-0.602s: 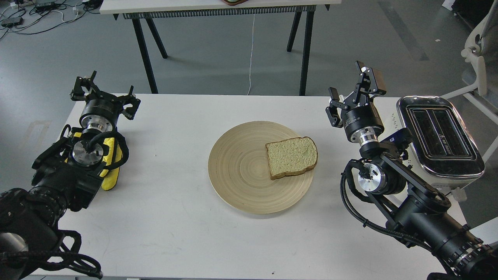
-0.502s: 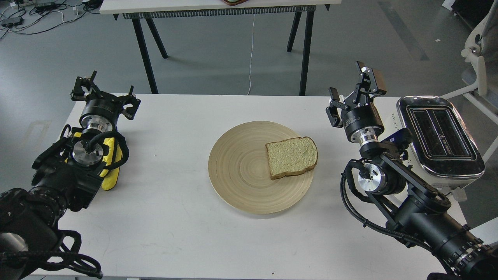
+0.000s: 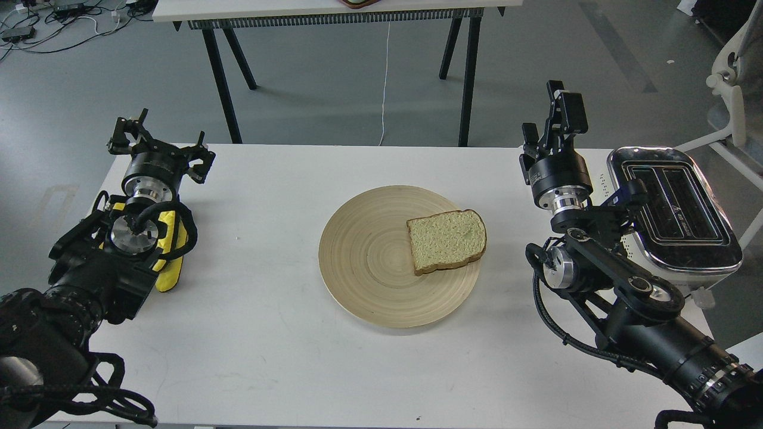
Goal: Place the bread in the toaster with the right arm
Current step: 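Raise the right gripper up from beside the cream toaster, then move the right gripper toward the bread slice on the wooden plate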
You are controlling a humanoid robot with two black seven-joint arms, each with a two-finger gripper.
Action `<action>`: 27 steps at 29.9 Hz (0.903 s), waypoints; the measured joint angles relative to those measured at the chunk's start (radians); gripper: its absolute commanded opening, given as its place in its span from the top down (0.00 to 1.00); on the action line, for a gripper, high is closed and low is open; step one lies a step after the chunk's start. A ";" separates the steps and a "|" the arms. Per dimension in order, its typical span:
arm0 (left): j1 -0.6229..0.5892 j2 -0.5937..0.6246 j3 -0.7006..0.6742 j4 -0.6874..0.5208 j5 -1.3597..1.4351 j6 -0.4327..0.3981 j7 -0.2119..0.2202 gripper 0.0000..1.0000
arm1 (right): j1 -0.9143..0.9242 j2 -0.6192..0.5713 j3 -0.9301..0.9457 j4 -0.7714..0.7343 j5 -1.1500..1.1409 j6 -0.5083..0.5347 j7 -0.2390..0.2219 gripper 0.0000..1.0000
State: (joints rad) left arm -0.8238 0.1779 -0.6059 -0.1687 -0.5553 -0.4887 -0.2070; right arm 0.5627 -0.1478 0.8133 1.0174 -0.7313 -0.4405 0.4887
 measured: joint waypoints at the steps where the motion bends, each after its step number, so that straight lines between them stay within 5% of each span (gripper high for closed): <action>1: 0.000 0.000 0.000 0.000 0.000 0.000 0.000 0.00 | 0.002 -0.001 -0.021 0.003 -0.032 -0.020 0.000 0.01; 16: 0.000 0.000 0.000 0.000 0.000 0.000 0.000 0.00 | -0.020 -0.161 -0.418 -0.045 -0.139 -0.048 0.000 0.03; 27: 0.000 0.000 0.000 0.000 0.000 0.000 0.000 0.00 | -0.072 -0.153 -0.464 -0.112 -0.130 -0.048 0.000 0.04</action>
State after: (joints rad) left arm -0.8238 0.1779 -0.6059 -0.1687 -0.5553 -0.4887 -0.2071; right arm 0.4902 -0.3004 0.3488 0.9051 -0.8613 -0.4888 0.4888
